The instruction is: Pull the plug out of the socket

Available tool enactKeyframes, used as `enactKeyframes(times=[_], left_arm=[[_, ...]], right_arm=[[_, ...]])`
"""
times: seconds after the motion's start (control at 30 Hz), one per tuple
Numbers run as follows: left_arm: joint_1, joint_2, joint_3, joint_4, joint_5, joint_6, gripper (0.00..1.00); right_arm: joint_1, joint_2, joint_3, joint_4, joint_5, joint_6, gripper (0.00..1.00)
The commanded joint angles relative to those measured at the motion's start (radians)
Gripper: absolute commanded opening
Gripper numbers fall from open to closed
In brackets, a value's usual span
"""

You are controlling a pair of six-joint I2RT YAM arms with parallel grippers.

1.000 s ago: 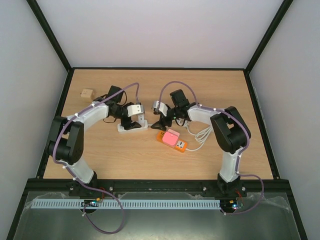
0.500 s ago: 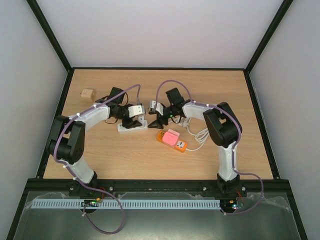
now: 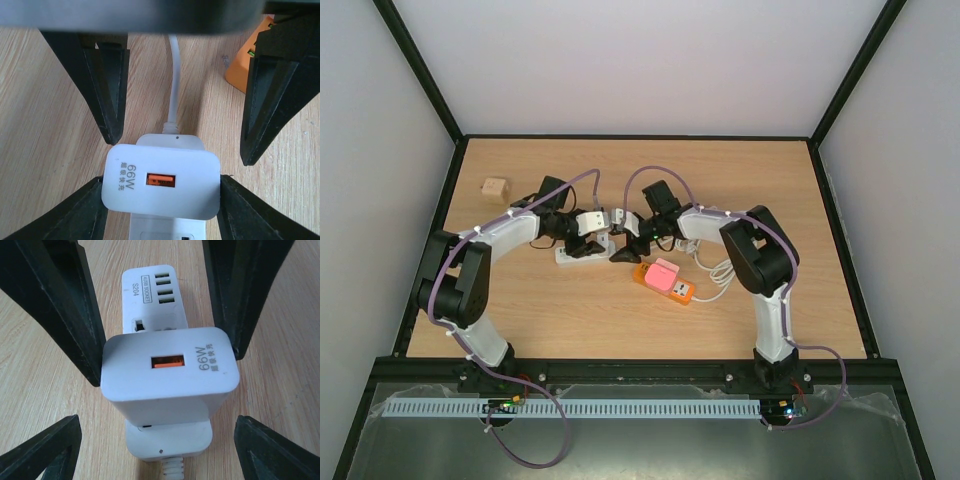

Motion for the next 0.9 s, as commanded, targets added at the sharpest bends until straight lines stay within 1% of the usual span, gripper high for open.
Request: enactKeyframes(times=[0.0,0.07,0.17,0.3,0.47,0.53,0.63,0.87], left_arm=[[-0.005,0.008,-0.017,0.008,0.049,0.006,0.63],[-0.005,0.008,-0.021,0.007,0.055,0.009,0.66],[-0.006,0.01,-0.026,0.006,0.062,0.014,0.64],[-0.007,0.009,-0.035,0.007,0.067,0.018,0.59],[-0.006,0.005,-0.045,-0.004,0.072,0.036,0.48],[-0.006,0.001,-0.047,-0.016,0.066,0.048,0.45],[0.006,-0.013,-0.058,-0.03,0.063,0.062,0.41],[0.056,-0.046,-0.083,-0.091,0.084,0.13,0.39]], right_arm=[[0.015,0.012,0.011,0.01,0.009,-0.021,0.82],[0.019,0.011,0.011,0.01,0.011,-0.012,0.82],[0.029,0.001,-0.004,0.024,0.011,0.01,0.82],[0.038,-0.022,-0.049,0.093,0.025,0.074,0.84],[0.038,-0.042,-0.091,0.158,0.024,0.139,0.91],[0.037,-0.047,-0.104,0.18,0.031,0.154,0.92],[0.045,-0.049,-0.11,0.188,0.044,0.163,0.92],[0.071,-0.013,-0.056,0.178,0.073,0.18,0.87]])
